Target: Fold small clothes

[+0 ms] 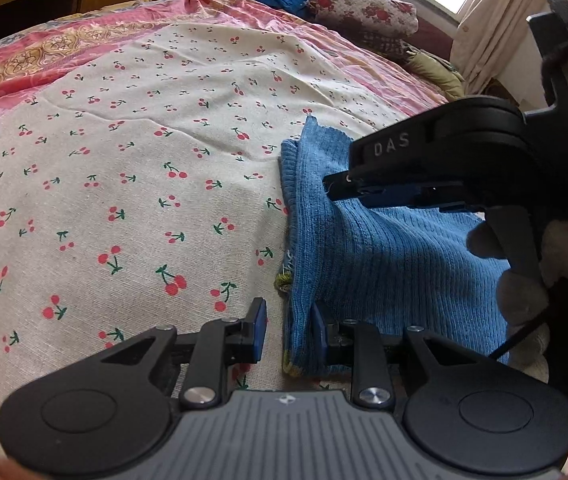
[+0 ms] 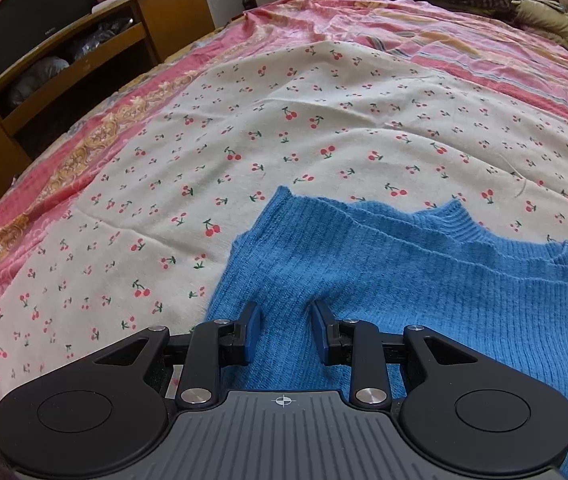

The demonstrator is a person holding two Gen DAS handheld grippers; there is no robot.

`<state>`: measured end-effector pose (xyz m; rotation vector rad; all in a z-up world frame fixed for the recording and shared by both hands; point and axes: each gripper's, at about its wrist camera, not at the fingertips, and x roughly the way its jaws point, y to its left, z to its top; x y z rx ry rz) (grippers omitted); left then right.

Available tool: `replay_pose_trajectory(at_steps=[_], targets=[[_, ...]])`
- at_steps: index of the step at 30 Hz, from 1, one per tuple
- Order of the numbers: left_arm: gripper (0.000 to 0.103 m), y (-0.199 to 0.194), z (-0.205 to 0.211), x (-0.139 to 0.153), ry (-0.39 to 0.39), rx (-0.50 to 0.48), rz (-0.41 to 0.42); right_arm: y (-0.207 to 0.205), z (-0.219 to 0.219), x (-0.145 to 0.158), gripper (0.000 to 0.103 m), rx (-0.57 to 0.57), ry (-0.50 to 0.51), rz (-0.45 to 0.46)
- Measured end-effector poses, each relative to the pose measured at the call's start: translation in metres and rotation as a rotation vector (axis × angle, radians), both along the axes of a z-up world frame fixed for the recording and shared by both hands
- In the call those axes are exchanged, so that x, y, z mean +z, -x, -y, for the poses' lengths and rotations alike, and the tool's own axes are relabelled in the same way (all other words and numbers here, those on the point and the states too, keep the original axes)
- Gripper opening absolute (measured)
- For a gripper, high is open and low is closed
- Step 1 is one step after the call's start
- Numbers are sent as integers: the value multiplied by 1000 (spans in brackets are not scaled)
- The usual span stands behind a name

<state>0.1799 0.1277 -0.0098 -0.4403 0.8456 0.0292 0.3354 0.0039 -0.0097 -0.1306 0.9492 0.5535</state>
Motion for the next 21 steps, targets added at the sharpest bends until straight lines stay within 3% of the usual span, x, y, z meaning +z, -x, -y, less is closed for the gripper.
replay_pose_trajectory(at_steps=[16,18,20,21], targets=[[33,1,-1,-1,18,-11,0,-6,-27,5,31,34,33,-12],[33,1,-2,-1,21,-12,0,-7,-28,8,33,43,21,-28],[33,1,-2,-1,20,-13,0,-9,-31,8,45,50,17,-51],[33,1,-2,-1,21,-14,0,-10,-34,7,46,53,28,-54]])
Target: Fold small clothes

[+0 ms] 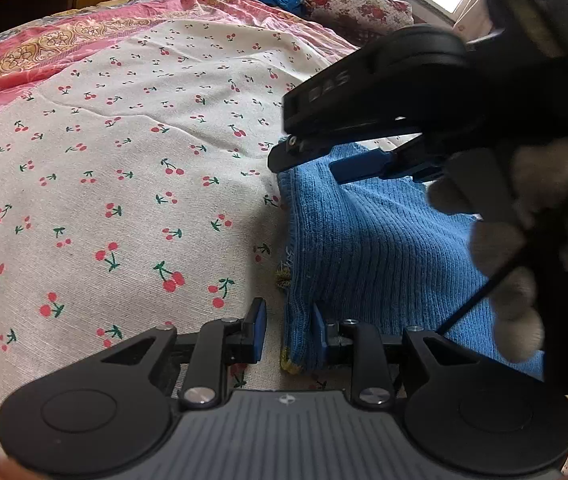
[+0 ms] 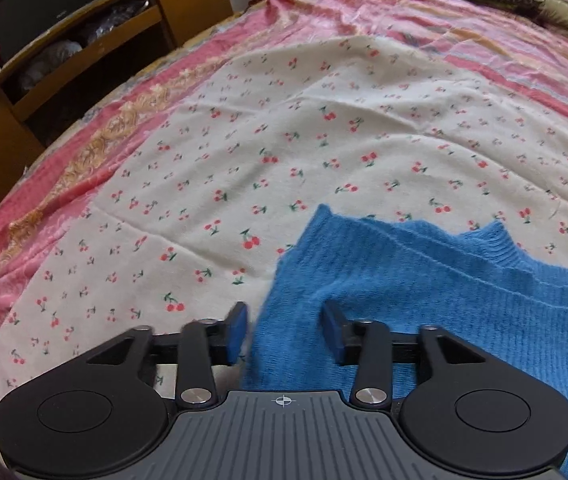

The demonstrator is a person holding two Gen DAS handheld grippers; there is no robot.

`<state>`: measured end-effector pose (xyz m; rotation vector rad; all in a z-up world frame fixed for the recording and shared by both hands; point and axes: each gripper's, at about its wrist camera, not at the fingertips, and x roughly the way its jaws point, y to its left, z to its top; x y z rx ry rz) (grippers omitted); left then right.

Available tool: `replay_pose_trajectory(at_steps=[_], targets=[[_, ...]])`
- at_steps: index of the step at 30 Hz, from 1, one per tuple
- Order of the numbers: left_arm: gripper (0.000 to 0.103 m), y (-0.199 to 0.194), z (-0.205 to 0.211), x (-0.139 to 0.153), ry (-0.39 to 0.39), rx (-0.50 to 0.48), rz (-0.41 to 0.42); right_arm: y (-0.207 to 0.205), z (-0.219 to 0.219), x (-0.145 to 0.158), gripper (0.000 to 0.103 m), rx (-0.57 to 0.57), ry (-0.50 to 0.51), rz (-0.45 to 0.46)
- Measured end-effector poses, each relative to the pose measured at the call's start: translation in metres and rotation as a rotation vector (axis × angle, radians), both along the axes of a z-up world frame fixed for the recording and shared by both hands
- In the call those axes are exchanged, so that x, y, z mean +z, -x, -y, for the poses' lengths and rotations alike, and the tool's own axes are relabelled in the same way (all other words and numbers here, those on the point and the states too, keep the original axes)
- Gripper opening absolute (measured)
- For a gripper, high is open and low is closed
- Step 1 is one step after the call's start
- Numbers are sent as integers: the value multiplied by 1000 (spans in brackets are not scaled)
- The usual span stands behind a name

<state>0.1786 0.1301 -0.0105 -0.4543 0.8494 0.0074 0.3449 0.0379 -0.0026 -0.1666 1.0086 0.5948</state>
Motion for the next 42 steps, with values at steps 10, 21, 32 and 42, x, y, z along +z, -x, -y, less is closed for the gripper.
replay_pose_trajectory(at_steps=[10,21,32,42], targets=[[33,1,0,0,-1,-1,0,8,-39,-19,50,66,244,118],[37,2,0,1,14,-4,8,10,-36,-19,31,86,281,152],[50,9,5,2,23,-7,34,4,-16,-4,12,83,226,119],[62,8,16,-2,21,-15,55,2,2,12,11,69,139,97]])
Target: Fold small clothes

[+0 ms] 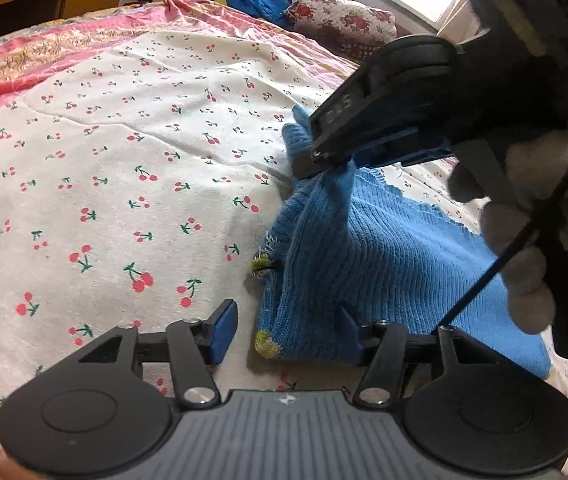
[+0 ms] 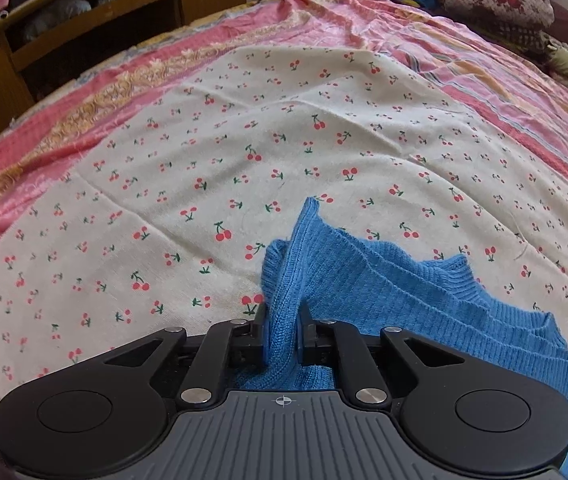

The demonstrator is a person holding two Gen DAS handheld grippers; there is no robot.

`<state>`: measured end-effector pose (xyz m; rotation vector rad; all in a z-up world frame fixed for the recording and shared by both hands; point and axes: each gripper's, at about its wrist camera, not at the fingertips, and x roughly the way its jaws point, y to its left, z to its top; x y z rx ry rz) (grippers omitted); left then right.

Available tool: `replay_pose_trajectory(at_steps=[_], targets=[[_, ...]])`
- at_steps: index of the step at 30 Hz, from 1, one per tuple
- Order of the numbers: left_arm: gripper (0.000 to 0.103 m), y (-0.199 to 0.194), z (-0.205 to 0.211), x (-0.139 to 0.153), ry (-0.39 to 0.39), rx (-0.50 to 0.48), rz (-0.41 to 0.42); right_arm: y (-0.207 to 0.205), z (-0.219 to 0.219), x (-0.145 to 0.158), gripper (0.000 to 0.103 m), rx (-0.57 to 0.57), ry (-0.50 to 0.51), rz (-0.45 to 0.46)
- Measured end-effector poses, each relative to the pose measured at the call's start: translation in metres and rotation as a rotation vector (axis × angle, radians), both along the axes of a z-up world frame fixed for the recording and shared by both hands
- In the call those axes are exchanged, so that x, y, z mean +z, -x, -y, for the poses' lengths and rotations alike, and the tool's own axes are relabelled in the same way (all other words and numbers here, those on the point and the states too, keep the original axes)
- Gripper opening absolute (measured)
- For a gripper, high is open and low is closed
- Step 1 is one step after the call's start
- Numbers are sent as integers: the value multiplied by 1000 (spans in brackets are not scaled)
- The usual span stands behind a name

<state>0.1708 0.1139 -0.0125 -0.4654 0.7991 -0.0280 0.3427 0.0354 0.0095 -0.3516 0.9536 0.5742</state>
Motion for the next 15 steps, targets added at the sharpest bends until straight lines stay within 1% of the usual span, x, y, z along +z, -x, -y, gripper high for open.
replay_pose_trajectory(at_steps=[1,7,12,14,15], targets=[[64,-1,1,-1,5,1,2,0,2,1,11,-4,-10,-4],[63,-2,2,-1,-14,24,39,0,16,11,11,-15,-66,-15],[64,0,5,4,-60,42,72,-1,33,22,10,-30,-113,-19],[66,0,8,5,-80,39,74,0,41,26,10,-33,-132,-22],[69,-3,10,3,-93,37,74,1,45,28,10,-33,-139,-20]])
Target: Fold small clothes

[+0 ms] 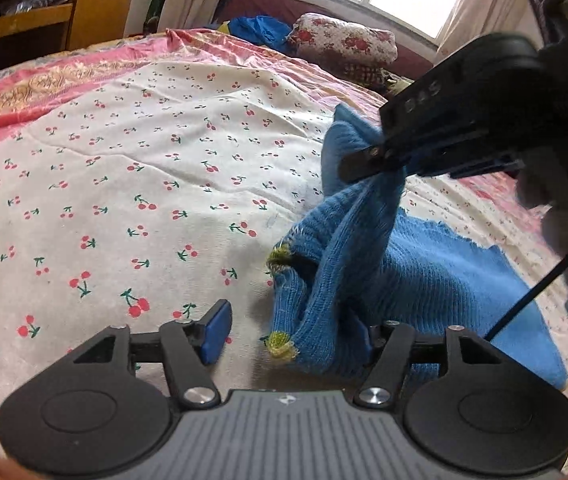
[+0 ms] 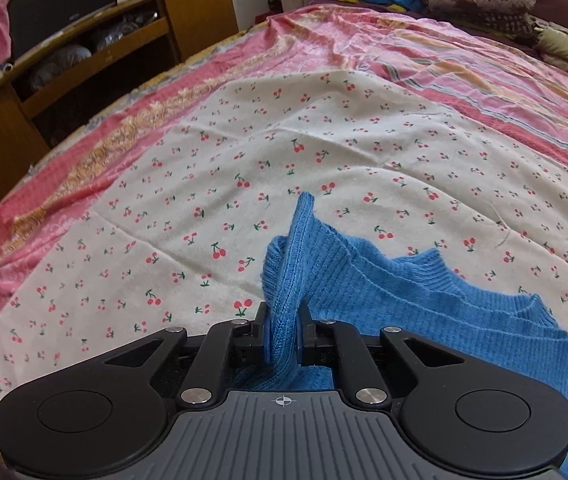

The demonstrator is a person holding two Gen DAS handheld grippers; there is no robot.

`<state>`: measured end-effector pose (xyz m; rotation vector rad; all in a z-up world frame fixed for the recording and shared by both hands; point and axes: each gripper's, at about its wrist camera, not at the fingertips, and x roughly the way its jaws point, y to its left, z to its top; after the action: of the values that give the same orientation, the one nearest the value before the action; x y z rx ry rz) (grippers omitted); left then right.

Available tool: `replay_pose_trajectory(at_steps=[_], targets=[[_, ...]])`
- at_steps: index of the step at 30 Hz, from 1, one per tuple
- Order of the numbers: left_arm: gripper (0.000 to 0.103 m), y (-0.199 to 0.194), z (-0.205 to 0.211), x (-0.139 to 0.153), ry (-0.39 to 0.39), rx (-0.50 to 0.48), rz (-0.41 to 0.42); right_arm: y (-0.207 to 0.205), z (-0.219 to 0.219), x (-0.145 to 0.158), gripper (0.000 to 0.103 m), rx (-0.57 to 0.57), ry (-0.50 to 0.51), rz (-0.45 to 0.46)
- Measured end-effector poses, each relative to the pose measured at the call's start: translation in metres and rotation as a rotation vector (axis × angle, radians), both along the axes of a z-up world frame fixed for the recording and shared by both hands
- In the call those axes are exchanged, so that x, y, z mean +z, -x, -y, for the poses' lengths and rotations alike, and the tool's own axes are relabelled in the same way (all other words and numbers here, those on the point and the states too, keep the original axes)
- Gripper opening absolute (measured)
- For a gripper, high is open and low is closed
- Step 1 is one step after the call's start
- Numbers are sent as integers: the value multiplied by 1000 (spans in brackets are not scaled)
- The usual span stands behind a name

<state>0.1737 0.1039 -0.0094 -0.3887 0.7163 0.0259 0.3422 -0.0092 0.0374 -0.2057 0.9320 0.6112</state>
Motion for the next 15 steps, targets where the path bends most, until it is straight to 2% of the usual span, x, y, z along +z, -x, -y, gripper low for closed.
replay_pose_trajectory(at_steps=[4,8,10,11,13,15], targets=[[74,-5,5,-1,-19,2,7,3,15,6,10,-6,-27,0],[70,-8,13,1,-42,-24,15,3,32,8,10,-20,-54,-8],[54,-5,17,5,-42,-39,23,2,39,10,10,-27,-69,-11],[49,-5,18,8,-35,-47,29,2,42,11,10,-29,-76,-11],[27,-4,24,13,-23,-66,42,2,50,14,10,-37,-94,-10],[23,-4,33,19,-22,-84,48,2,60,17,10,-47,-112,-10]])
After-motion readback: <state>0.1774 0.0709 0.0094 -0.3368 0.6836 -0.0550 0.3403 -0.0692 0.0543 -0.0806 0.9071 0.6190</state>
